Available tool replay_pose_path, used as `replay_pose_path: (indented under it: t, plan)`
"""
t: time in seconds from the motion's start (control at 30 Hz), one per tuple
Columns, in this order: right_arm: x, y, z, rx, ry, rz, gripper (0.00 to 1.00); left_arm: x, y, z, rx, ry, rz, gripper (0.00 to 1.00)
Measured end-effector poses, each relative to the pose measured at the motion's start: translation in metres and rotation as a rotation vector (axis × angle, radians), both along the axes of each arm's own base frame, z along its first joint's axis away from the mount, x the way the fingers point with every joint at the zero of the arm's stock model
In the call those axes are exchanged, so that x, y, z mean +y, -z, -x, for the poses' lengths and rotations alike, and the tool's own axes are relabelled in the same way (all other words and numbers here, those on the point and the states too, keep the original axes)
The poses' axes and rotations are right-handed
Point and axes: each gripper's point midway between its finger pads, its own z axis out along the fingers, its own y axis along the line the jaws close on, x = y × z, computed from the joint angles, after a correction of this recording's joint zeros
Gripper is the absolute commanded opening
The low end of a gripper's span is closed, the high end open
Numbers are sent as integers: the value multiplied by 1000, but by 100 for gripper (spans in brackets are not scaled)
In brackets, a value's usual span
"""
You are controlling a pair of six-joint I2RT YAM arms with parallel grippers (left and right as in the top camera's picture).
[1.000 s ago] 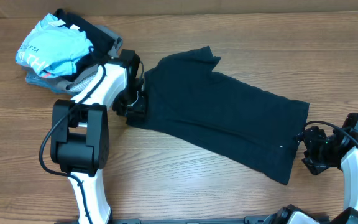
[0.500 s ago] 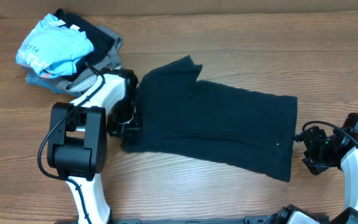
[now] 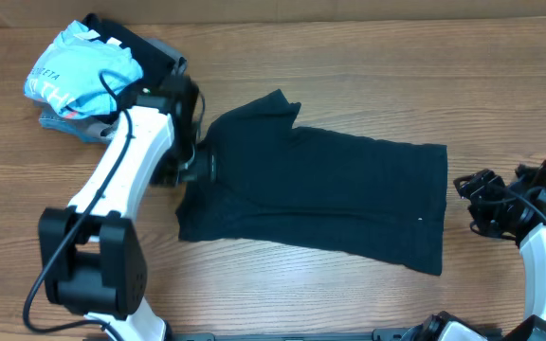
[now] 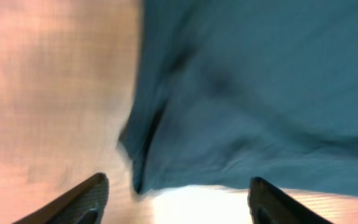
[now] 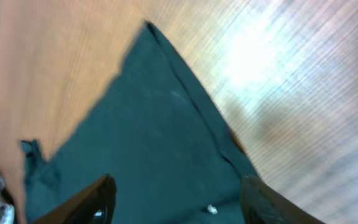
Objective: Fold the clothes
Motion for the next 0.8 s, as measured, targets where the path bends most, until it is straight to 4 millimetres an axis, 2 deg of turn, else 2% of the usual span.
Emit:
replay_pose_path:
  t: [0.03,0.13,0.3,0.43,0.5,0.63,0.8]
  plan:
    - [1,-3,-4,-22,-8,-1,67,-10,-12,-23,-100,47,43,68]
    - [9,-5,-8,-37,-37,-10,72,-29,-29,-60,-267,133,96,68]
    - [29,-4,-11,-35,-109,-28,73,-66,-38,-104,-458,275,142,66]
    - [38,-2,-10,-21,-135,-35,73,-96,-12,-136,-518,357,159,63]
    - [40,-1,-9,-16,-140,-38,73,-110,9,-148,-526,393,161,66]
    - [41,1,-5,5,-139,-48,73,-133,45,-169,-564,453,164,64]
    - [42,7,5,56,-130,-53,73,-147,66,-189,-630,483,164,57]
